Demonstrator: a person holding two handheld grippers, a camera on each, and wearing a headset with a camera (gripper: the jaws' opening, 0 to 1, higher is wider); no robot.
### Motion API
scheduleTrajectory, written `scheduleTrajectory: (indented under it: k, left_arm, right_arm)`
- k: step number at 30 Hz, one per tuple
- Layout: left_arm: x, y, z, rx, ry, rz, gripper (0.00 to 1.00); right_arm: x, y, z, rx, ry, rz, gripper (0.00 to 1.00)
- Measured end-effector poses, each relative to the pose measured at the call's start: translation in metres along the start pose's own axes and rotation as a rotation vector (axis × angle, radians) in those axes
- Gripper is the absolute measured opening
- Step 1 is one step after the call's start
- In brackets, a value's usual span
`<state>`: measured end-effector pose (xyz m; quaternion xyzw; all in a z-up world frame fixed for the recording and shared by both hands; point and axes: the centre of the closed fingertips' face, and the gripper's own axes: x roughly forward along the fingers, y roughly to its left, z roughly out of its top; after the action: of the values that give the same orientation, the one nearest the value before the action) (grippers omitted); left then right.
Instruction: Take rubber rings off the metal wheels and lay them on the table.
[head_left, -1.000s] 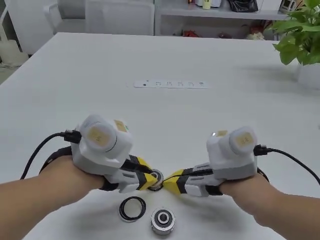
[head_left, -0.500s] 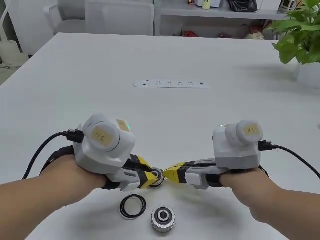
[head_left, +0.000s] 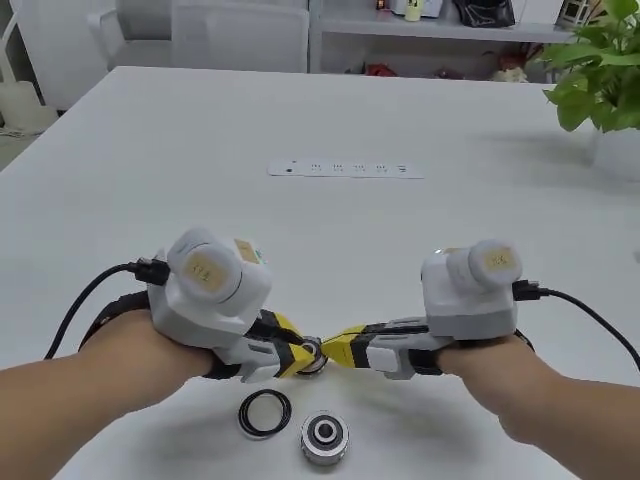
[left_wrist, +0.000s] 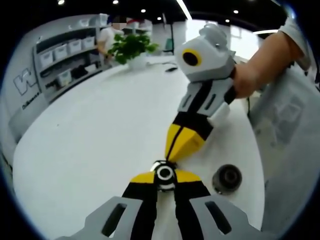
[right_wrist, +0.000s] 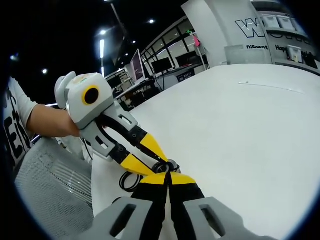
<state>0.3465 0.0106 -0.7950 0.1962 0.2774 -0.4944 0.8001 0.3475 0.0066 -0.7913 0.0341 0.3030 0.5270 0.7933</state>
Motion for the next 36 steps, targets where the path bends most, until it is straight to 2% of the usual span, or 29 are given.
scheduleTrajectory:
  k: [18,21,22,24,30,35,36]
  left_arm:
    - [-0.001,-0.002,0.0,0.006,0.004,-0.012,0.12]
    - [-0.001,-0.002,0.0,0.006,0.003,-0.01,0.12]
    - [-0.001,-0.002,0.0,0.005,0.002,-0.01,0.12]
    - [-0.001,-0.002,0.0,0.0,0.0,-0.009,0.12]
    - [-0.001,-0.001,0.0,-0.005,-0.032,-0.009,0.12]
    - [-0.001,-0.002,0.0,0.015,-0.043,-0.02,0.14]
    - [-0.003,-0.003,0.0,0.036,-0.037,-0.026,0.14]
  right_arm:
    - [-0.001,0.009,0.002,-0.011,0.0,0.041,0.0]
    - [-0.001,0.013,0.004,-0.006,-0.008,0.066,0.0]
    - [-0.001,0.022,0.006,0.002,-0.016,0.107,0.0]
    - [0.0,0.024,0.005,-0.033,-0.001,0.095,0.0]
    - [-0.002,0.012,0.004,-0.003,-0.006,0.066,0.0]
    - [-0.003,0.013,0.005,-0.003,-0.007,0.064,0.0]
    - [-0.004,0.013,0.005,-0.003,-0.009,0.065,0.0]
